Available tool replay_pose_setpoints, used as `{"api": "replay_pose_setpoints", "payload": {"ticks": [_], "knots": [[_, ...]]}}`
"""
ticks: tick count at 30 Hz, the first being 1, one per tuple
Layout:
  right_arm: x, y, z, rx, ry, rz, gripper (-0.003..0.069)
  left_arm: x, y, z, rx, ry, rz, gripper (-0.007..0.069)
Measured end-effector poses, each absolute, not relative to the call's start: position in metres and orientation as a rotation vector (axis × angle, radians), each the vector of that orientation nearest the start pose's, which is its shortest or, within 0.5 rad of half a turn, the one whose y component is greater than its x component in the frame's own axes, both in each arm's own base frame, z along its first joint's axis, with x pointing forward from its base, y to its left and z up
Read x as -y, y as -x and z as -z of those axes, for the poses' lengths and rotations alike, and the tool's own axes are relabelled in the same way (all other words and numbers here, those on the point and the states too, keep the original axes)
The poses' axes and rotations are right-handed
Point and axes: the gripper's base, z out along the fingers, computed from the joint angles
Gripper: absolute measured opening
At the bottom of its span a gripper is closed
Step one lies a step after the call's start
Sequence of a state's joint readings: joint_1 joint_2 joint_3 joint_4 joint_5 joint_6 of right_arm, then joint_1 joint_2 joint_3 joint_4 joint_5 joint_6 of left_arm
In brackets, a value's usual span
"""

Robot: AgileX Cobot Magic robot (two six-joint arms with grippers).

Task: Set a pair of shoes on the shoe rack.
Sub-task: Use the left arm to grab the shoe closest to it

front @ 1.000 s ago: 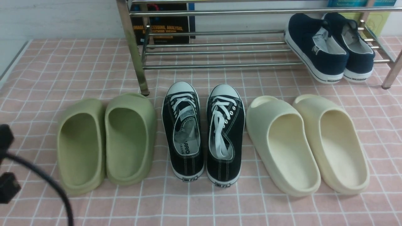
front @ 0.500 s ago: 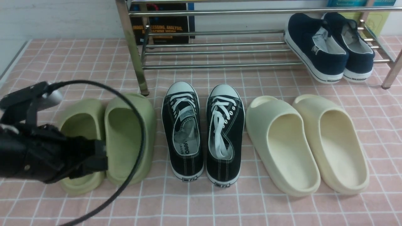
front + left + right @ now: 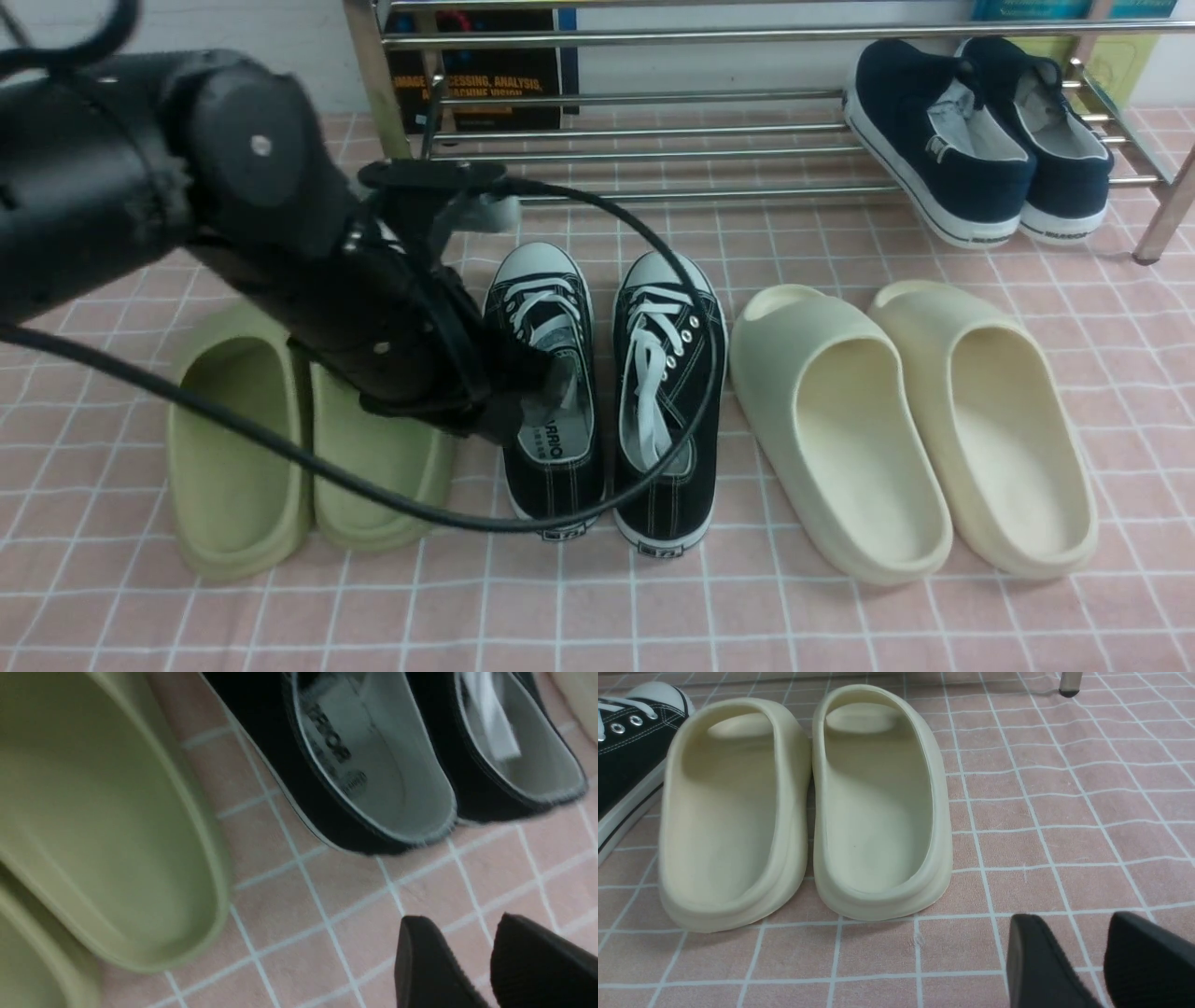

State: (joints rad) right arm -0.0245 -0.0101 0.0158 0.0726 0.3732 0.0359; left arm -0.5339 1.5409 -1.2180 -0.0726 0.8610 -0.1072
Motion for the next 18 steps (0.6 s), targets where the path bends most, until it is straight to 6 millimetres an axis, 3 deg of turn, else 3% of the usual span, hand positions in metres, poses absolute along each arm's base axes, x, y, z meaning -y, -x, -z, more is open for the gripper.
{"api": "replay_pose_setpoints", "payload": {"ticks": [5,8,15,18], "knots": [[-0.001,-0.053,-0.175,-1.860,-0.101,-0.079,0.0237,0.189,-0.294,-0.272,-2.547,-0.477,0.159,0.0315],[-0.001,-0.053,-0.175,-1.860,-0.101,-0.079,0.0237,0.199,-0.307,-0.249,-2.550,-0.415,0.126,0.0342],[-0.001,-0.053,-0.175,-1.859,-0.101,-0.079,0.0238,0.201,-0.322,-0.206,-2.625,-0.391,-0.006,0.0340],[-0.001,-0.053,-0.175,-1.859,-0.101,-0.079,0.0239,0.203,-0.325,-0.196,-2.633,-0.392,-0.028,0.0298]]}}
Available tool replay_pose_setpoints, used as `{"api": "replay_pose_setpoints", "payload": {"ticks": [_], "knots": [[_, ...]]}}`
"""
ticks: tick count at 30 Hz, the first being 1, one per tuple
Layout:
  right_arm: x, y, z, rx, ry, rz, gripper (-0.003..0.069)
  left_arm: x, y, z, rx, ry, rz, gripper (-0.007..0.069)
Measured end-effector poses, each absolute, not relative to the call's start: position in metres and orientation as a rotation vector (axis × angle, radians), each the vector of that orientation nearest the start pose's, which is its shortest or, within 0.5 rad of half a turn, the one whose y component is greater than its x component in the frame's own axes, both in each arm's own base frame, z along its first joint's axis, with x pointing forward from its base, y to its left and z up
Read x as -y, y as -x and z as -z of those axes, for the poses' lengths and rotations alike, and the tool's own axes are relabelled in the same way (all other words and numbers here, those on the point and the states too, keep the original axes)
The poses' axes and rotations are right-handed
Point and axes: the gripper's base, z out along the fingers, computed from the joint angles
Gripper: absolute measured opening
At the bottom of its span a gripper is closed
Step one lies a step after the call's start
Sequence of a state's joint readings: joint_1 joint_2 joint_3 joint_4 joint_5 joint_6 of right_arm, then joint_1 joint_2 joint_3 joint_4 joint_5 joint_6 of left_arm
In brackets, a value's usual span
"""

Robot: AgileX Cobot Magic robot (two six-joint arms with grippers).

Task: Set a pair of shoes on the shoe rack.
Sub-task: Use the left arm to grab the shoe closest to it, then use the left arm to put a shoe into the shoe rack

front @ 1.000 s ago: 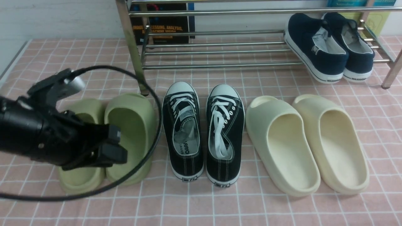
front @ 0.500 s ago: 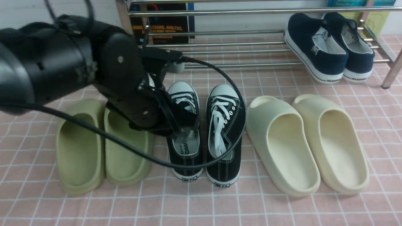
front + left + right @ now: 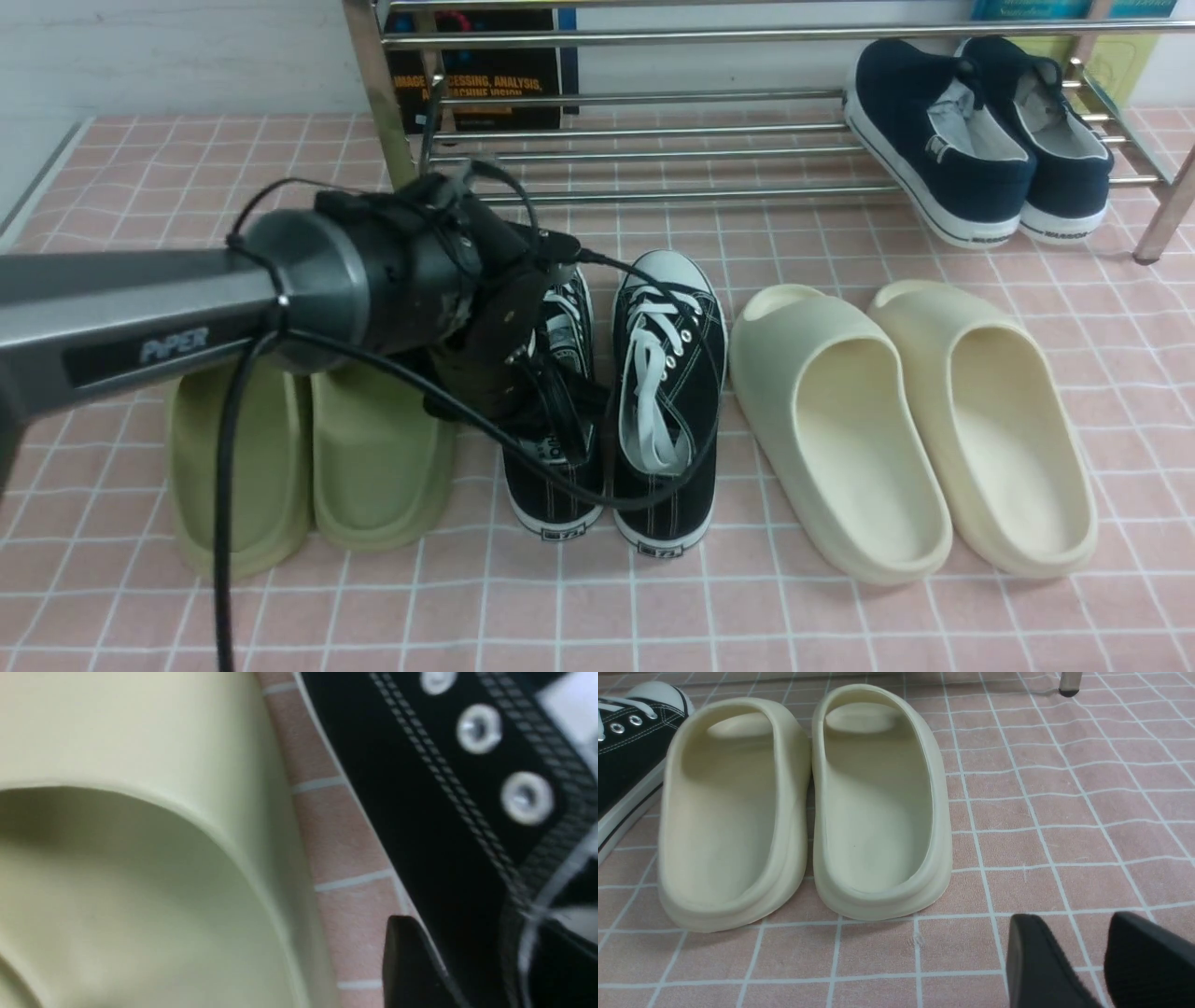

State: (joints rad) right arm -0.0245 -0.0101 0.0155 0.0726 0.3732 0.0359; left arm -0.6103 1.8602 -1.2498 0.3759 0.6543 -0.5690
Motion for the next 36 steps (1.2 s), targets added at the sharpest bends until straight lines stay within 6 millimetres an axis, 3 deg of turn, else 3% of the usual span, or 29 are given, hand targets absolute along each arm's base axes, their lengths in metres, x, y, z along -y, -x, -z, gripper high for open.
{"api": "replay_pose_setpoints", "payload": {"ticks": [5,8,16,18,21,29,36], "knots": [[-0.001,-0.053,-0.175,-1.859,-0.101,-0.080,0.0239,0.205,-0.329,-0.187,-2.633,-0.346,-0.019,0.0076],[-0.001,-0.053,-0.175,-1.859,-0.101,-0.080,0.0240,0.204,-0.331,-0.193,-2.644,-0.329,-0.063,0.0020],[-0.001,-0.053,-0.175,-1.859,-0.101,-0.080,0.0240,0.202,-0.349,-0.259,-2.560,-0.247,-0.125,0.0011],[-0.001,-0.053,-0.175,-1.859,-0.101,-0.080,0.0240,0.202,-0.354,-0.267,-2.538,-0.227,-0.112,0.0011],[-0.001,-0.053,-0.175,-1.859,-0.101,-0.080,0.0240,0.205,-0.378,-0.283,-2.460,-0.161,-0.012,0.0011],[-0.001,-0.053,-0.175,-1.859,-0.101,-0.080,0.0240,0.211,-0.428,-0.279,-2.374,-0.041,0.106,0.0013],[-0.001,-0.053,-0.175,-1.859,-0.101,-0.080,0.0240,0.220,-0.459,-0.281,-2.226,0.049,0.206,0.0013]]}}
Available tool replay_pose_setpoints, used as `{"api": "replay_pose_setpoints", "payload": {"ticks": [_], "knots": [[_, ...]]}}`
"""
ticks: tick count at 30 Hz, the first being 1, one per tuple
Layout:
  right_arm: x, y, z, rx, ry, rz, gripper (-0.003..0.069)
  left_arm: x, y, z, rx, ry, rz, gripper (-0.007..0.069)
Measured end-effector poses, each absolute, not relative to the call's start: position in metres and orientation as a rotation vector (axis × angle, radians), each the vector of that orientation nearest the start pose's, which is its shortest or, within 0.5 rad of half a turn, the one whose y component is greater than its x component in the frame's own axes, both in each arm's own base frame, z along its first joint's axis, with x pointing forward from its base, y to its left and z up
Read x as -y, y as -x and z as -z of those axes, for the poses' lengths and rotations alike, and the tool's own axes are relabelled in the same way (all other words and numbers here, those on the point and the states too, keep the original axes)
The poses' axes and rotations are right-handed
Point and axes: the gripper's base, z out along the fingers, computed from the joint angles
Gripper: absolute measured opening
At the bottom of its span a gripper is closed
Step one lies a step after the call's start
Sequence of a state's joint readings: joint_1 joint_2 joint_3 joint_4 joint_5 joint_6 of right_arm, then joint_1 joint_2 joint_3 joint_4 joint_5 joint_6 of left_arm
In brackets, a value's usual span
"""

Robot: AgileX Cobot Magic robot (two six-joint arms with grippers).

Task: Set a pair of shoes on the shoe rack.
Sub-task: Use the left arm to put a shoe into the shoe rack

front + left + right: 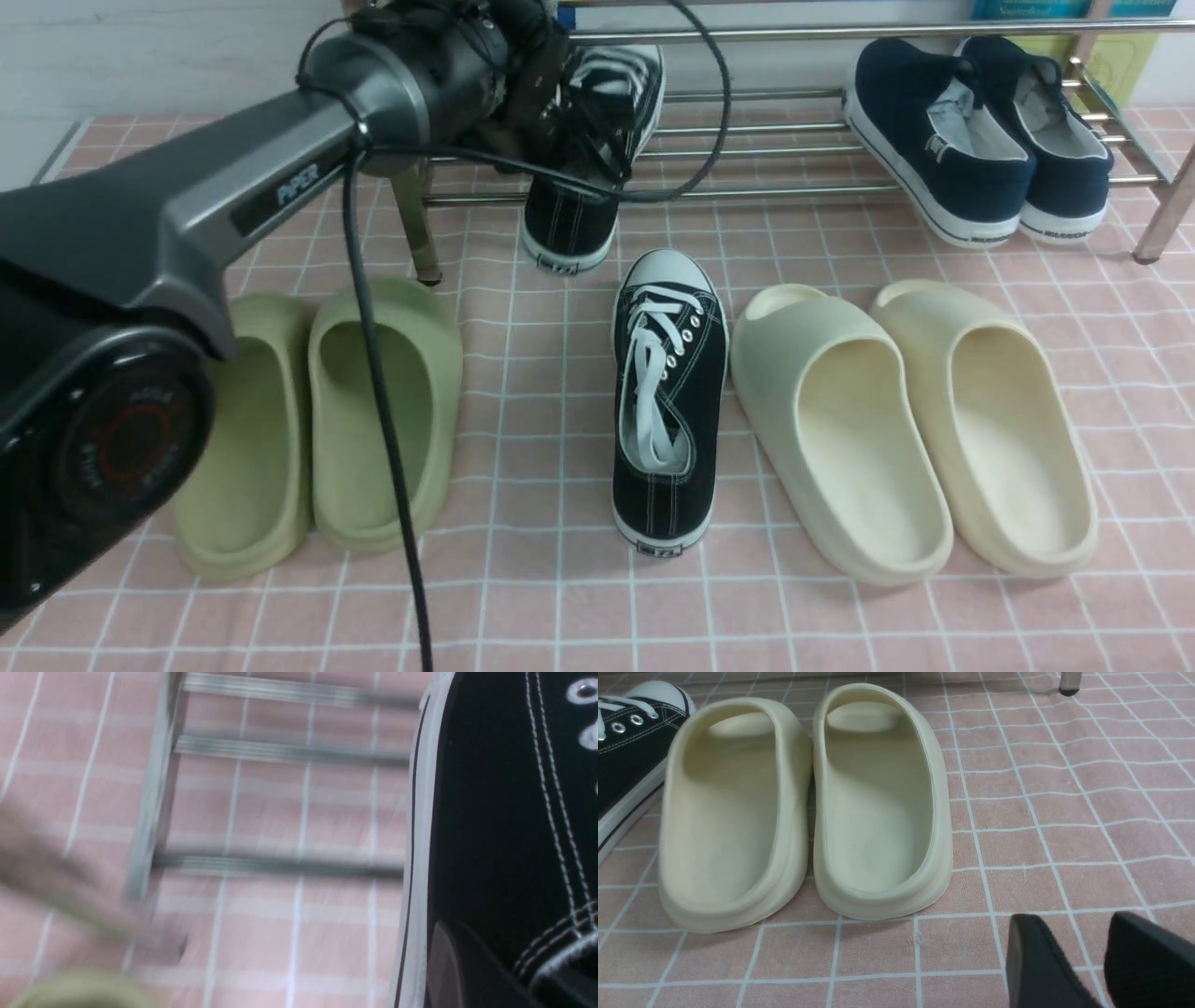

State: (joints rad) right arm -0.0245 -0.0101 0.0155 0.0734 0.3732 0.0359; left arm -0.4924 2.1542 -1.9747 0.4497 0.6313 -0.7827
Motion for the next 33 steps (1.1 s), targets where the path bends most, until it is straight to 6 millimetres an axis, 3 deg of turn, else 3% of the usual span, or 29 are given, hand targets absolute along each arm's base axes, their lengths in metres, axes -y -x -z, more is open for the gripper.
{"api": "replay_pose_setpoints", "payload": {"ticks": [10,20,24,28,33], "knots": [[-0.001,-0.053,-0.175,-1.858,-0.101,-0.080,0.0240,0.212,-0.484,-0.259,-2.144,0.151,0.270,0.0013],[-0.001,-0.053,-0.175,-1.858,-0.102,-0.081,0.0240,0.206,-0.492,-0.248,-2.135,0.216,0.285,0.0060],[-0.001,-0.053,-0.175,-1.858,-0.102,-0.081,0.0240,0.206,-0.492,-0.250,-2.126,0.202,0.282,0.0161],[-0.001,-0.053,-0.175,-1.858,-0.102,-0.081,0.0240,0.207,-0.489,-0.254,-2.147,0.226,0.281,0.0324],[-0.001,-0.053,-0.175,-1.858,-0.102,-0.081,0.0240,0.212,-0.467,-0.284,-2.199,0.146,0.233,0.0377]]}}
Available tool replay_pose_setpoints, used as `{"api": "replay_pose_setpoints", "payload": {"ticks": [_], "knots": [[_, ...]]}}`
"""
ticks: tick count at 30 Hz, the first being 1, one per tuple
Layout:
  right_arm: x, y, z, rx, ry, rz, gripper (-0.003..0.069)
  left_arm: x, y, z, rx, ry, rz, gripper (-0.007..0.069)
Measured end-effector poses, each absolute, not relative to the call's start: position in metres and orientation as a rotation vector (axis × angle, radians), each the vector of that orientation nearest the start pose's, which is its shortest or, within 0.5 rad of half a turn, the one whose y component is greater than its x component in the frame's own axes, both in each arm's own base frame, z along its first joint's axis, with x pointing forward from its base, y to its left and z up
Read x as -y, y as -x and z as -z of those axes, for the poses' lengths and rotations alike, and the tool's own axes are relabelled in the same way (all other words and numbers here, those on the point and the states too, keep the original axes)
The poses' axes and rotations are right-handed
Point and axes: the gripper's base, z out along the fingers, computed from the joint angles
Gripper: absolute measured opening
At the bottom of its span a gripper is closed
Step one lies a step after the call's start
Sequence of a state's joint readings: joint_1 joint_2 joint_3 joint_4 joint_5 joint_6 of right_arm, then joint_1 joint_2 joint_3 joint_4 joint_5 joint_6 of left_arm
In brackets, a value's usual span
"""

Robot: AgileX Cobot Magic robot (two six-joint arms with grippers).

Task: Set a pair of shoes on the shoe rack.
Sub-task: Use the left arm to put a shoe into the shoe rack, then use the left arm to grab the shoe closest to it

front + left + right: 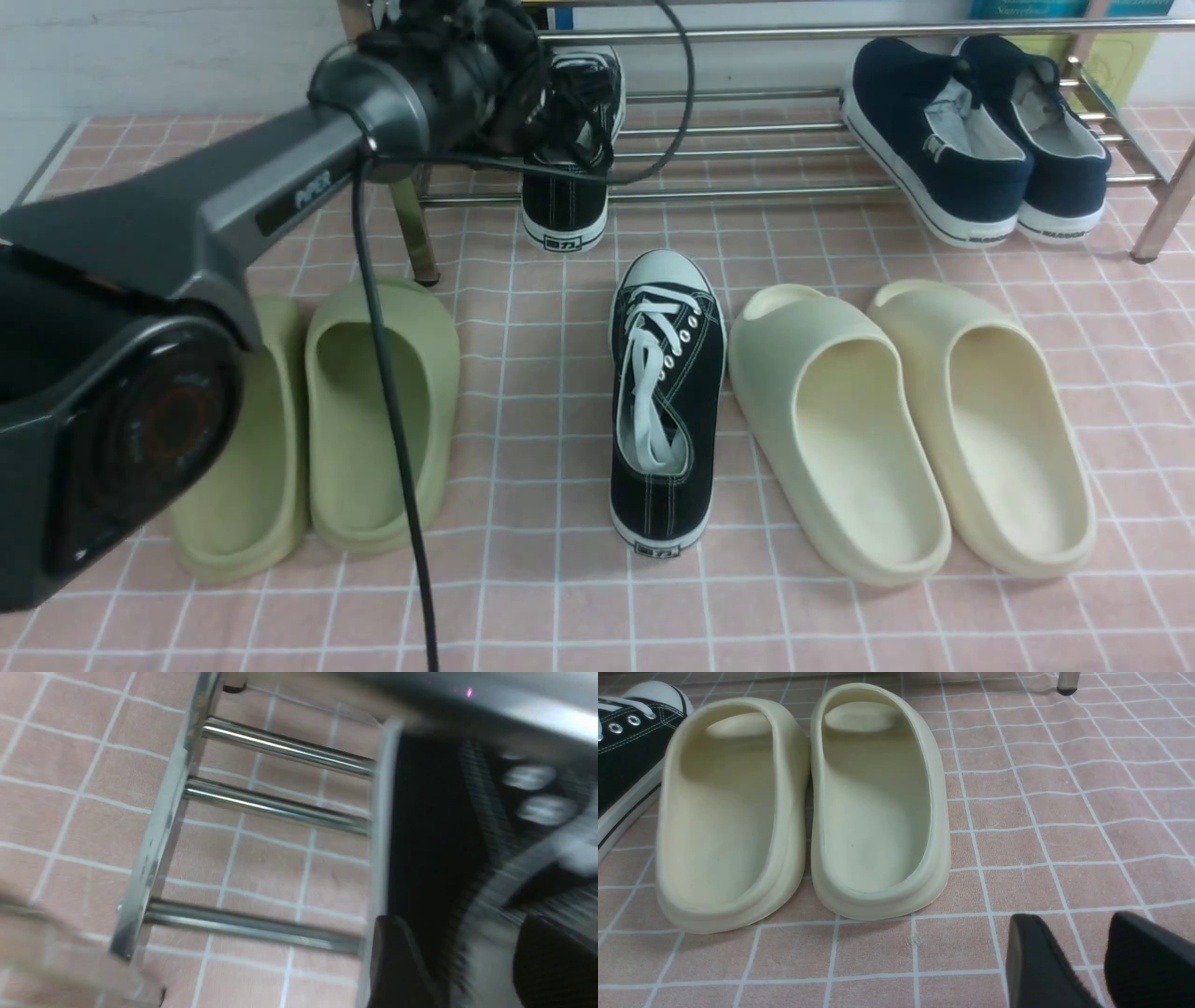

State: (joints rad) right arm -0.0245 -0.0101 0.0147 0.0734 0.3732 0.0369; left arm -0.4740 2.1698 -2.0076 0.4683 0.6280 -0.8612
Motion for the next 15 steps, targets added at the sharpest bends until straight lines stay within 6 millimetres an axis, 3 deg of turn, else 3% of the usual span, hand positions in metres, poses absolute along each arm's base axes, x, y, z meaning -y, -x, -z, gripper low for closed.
{"api": "replay_pose_setpoints", "payload": {"ticks": [6,8,10,13,14,15], "knots": [[-0.001,-0.053,-0.175,-1.858,-0.102,-0.081,0.0240,0.223,-0.402,-0.358,-2.266,-0.236,0.056,0.0351],[-0.001,-0.052,-0.175,-1.859,-0.103,-0.082,0.0240,0.227,-0.385,-0.365,-2.315,-0.328,0.012,0.0337],[-0.001,-0.052,-0.175,-1.859,-0.103,-0.082,0.0240,0.230,-0.371,-0.360,-2.414,-0.423,-0.046,0.0322],[-0.001,-0.052,-0.175,-1.859,-0.103,-0.082,0.0240,0.238,-0.360,-0.334,-2.539,-0.531,-0.069,0.0303],[-0.001,-0.052,-0.175,-1.860,-0.103,-0.082,0.0240,0.242,-0.355,-0.313,-2.601,-0.575,-0.059,0.0294],[-0.001,-0.052,-0.175,-1.860,-0.103,-0.082,0.0240,0.242,-0.355,-0.311,-2.606,-0.581,-0.063,0.0294]]}}
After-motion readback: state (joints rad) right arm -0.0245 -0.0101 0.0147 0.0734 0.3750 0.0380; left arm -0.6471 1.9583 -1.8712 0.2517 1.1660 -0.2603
